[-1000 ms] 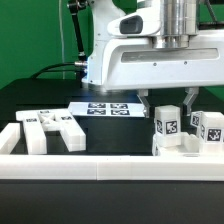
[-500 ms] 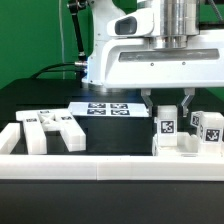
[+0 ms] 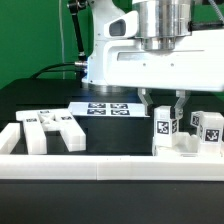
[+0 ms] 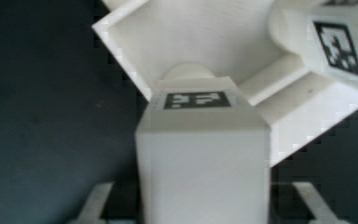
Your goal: Assemble chair
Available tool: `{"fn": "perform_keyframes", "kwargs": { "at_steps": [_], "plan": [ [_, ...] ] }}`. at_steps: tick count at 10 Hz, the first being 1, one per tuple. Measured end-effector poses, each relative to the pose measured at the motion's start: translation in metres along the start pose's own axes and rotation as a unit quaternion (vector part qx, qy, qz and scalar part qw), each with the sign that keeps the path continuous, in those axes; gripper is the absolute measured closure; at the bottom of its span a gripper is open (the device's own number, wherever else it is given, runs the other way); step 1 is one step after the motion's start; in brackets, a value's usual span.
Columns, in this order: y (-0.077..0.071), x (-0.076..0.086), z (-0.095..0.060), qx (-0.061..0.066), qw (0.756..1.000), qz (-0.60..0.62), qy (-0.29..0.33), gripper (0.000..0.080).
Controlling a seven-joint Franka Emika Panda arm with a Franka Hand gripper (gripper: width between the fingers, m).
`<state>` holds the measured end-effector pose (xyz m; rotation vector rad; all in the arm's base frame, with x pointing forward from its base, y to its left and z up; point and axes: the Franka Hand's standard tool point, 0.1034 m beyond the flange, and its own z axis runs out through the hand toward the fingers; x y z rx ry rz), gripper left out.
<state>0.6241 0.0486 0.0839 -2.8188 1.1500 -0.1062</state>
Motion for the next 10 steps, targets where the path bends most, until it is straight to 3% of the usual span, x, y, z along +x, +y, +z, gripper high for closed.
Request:
{"fn": "perform_keyframes", "kwargs": {
  "at_steps": [4, 7, 10],
  "plan": [
    [-0.0019, -0.0034, 0.0007, -0.005, 0.985, 0.172, -0.002, 0.0509],
    [-0.0019, -0.0029, 0.0008, -0.005, 0.960, 0.279, -0.006, 0.0509],
    [-0.0024, -0.0034, 0.0010, -0.005, 0.962, 0.274, -0.006, 0.0500]
  ]
}}
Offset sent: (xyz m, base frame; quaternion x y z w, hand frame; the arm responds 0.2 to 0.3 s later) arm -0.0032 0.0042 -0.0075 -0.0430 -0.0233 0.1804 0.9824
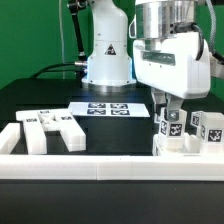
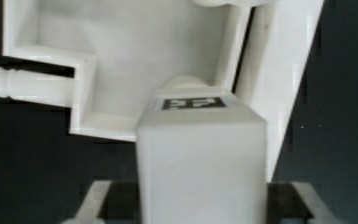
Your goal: Assemble chair
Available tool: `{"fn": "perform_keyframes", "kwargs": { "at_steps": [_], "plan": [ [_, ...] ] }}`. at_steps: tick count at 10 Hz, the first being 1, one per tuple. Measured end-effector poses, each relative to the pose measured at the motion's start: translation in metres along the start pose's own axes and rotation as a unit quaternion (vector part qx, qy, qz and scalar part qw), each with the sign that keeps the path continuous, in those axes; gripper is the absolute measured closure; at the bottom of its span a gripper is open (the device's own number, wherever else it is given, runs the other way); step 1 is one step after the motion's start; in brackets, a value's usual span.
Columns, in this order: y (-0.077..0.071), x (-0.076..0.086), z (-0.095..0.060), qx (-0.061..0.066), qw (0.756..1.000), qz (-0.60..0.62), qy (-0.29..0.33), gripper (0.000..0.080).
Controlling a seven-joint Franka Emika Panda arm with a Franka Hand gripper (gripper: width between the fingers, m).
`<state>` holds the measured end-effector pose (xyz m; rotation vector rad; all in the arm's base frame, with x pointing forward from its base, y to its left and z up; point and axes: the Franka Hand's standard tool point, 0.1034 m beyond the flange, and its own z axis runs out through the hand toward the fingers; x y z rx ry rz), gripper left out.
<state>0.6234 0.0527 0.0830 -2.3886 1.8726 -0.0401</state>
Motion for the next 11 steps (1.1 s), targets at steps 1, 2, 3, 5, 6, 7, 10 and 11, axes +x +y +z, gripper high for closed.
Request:
{"fn": "perform_keyframes", "kwargs": {
  "at_steps": [1, 2, 3, 5, 6, 7, 10, 11],
  "plan": [
    [0.0003, -0.0024, 0.0003, -0.002, 0.999, -0.043, -0.001, 0.0324],
    [-0.0005, -0.0091, -0.0004, -0.009, 0.997, -0.070, -0.005, 0.0190],
    [-0.0013, -0.0093, -0.0009, -0.007, 0.992, -0.128, -0.005, 0.0162],
    [-0.0020, -0.0066, -0.0011, -0.003, 0.975, -0.224, -0.004, 0.0152],
    [-0.0020, -0.0066, -0.0011, -0.003, 0.965, -0.262, -0.004, 0.0152],
    [-0.0019, -0.0067, -0.0010, -0.003, 0.954, -0.299, -0.004, 0.0151],
    [-0.0021, -0.0076, 0.0010, -0.002, 0.898, -0.441, 0.010, 0.0151],
    [-0.0016, -0.0082, 0.0016, -0.003, 0.875, -0.485, 0.010, 0.0151]
  ]
}}
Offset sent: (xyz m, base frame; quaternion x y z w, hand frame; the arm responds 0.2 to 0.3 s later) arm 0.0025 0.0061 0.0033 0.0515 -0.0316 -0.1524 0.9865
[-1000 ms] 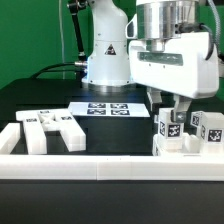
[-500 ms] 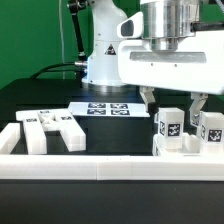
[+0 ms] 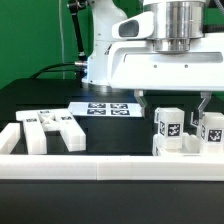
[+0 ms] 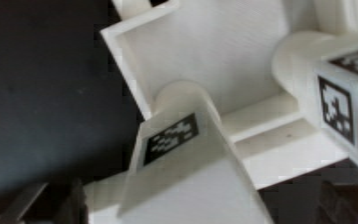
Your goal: Assemble chair
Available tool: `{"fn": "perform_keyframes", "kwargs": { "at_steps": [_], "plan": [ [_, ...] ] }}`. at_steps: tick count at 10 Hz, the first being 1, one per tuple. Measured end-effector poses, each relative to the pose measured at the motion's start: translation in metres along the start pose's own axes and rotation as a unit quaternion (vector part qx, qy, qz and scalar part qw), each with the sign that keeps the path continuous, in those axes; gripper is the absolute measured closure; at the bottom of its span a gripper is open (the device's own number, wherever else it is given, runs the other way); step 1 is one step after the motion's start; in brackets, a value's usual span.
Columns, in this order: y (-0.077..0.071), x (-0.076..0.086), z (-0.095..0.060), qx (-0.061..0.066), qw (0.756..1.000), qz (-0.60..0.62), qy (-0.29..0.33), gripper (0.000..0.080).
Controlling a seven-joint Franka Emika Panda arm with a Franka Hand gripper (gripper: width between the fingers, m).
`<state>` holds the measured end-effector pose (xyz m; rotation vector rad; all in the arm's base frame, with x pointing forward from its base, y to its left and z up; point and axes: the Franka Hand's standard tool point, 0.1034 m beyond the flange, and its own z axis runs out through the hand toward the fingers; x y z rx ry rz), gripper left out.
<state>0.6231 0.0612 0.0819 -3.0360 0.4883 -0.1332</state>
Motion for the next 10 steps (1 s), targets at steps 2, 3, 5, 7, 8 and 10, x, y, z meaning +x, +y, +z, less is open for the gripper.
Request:
{"fn": "perform_keyframes", "kwargs": {
  "at_steps": [2, 3, 5, 7, 8, 10],
  "plan": [
    [0.0003, 0.0002, 0.0000, -0.001, 0.997, -0.073, 0.000, 0.0151],
    [0.0016, 0.0007, 0.0000, -0.005, 0.993, -0.116, 0.001, 0.0151],
    [0.0030, 0.0012, -0.0001, -0.010, 0.983, -0.184, 0.001, 0.0151],
    [0.0044, 0.0015, 0.0003, -0.010, 0.978, -0.208, 0.000, 0.0151],
    [0.0042, 0.0015, 0.0003, -0.010, 0.978, -0.207, 0.000, 0.0247],
    [0.0042, 0.0014, 0.0003, -0.010, 0.982, -0.191, 0.000, 0.0509]
  ]
}}
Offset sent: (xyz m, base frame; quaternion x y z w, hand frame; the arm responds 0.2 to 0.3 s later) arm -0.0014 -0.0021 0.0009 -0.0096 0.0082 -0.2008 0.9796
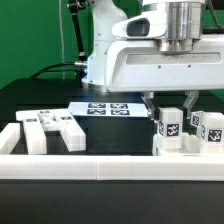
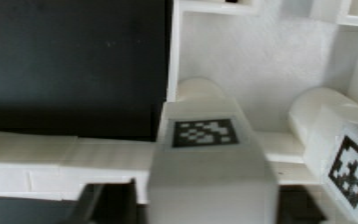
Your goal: Assemble chair
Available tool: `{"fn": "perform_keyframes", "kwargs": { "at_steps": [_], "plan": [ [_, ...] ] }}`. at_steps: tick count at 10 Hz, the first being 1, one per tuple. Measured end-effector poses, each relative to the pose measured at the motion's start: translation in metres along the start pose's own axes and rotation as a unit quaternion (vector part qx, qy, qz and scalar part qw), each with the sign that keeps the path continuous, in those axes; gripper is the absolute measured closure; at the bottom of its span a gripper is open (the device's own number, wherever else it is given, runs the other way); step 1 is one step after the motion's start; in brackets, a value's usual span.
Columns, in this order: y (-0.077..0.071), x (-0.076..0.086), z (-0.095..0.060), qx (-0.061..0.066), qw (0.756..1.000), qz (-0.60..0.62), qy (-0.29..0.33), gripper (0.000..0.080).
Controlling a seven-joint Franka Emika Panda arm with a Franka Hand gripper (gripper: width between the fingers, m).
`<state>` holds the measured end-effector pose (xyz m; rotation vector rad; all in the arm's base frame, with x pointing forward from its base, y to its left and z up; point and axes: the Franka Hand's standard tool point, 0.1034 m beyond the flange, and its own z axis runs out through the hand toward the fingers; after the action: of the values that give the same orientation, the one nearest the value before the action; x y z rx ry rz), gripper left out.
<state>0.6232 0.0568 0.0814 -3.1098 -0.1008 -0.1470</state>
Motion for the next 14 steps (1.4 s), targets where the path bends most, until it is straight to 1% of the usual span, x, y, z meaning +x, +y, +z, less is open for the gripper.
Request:
{"fn": "perform_keyframes", "kwargs": {
  "at_steps": [1, 4, 5, 6, 7, 8, 9, 12, 13, 14],
  "plan": [
    [-0.0003, 0.0000, 0.0000, 0.001, 1.000, 0.016, 0.000, 0.0509],
    [-0.0008, -0.0001, 0.0002, 0.002, 0.991, 0.131, 0.000, 0.0509],
    [-0.0010, -0.0001, 0.0003, 0.002, 0.987, 0.160, 0.000, 0.0509],
    [-0.0013, -0.0003, 0.0005, 0.004, 0.978, 0.209, -0.001, 0.0509],
    [-0.0011, -0.0007, 0.0007, 0.008, 0.962, 0.272, -0.002, 0.0509],
    [-0.0019, -0.0010, 0.0009, 0.008, 0.947, 0.320, -0.003, 0.0509],
    [-0.0032, -0.0017, 0.0013, 0.009, 0.925, 0.379, -0.004, 0.0509],
    [-0.0065, -0.0019, 0.0018, 0.009, 0.850, 0.527, -0.007, 0.0509],
    [-0.0081, -0.0013, 0.0016, 0.008, 0.820, 0.572, -0.008, 0.0509],
    [-0.0078, -0.0012, 0.0015, 0.009, 0.800, 0.600, -0.009, 0.0509]
  ]
}}
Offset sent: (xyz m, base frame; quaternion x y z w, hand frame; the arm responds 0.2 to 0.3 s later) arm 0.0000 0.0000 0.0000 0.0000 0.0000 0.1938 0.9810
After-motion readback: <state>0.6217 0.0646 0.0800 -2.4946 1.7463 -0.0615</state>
